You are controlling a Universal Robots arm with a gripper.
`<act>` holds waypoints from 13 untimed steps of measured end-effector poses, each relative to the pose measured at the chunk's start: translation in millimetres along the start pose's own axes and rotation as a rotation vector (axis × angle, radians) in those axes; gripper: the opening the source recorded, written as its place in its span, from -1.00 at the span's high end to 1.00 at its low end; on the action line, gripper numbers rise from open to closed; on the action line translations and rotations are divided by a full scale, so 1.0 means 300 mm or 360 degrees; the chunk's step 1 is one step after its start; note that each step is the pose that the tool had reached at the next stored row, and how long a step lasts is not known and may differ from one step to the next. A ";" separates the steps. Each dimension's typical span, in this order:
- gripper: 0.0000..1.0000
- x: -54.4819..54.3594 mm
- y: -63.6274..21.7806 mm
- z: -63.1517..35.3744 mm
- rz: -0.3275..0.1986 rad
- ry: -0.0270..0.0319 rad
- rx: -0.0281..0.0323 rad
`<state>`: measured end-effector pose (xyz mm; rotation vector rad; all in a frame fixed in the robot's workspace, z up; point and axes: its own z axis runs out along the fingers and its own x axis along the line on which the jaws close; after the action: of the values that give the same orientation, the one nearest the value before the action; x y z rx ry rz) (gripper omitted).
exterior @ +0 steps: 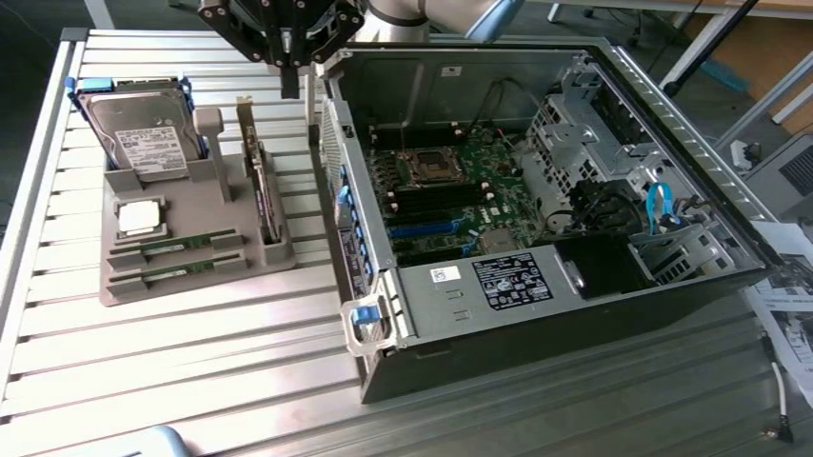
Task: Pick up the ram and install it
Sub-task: 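Reach for the ram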
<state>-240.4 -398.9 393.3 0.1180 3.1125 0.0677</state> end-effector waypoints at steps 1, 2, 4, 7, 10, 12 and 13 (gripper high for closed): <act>0.80 0.004 0.000 0.000 0.0000 0.00000 0.00000; 0.80 0.008 -0.001 0.000 0.0000 -0.00001 0.00000; 0.80 0.016 -0.001 -0.001 0.0000 0.00000 0.00001; 0.80 0.026 -0.002 -0.001 0.0000 0.00000 0.00000; 0.80 0.037 -0.003 -0.001 0.0000 0.00000 0.00000; 0.80 0.043 -0.003 -0.001 0.0000 0.00000 0.00000; 0.80 0.046 -0.003 -0.001 0.0000 0.00001 0.00001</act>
<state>-254.4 -398.9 393.3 0.1179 3.1125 0.0676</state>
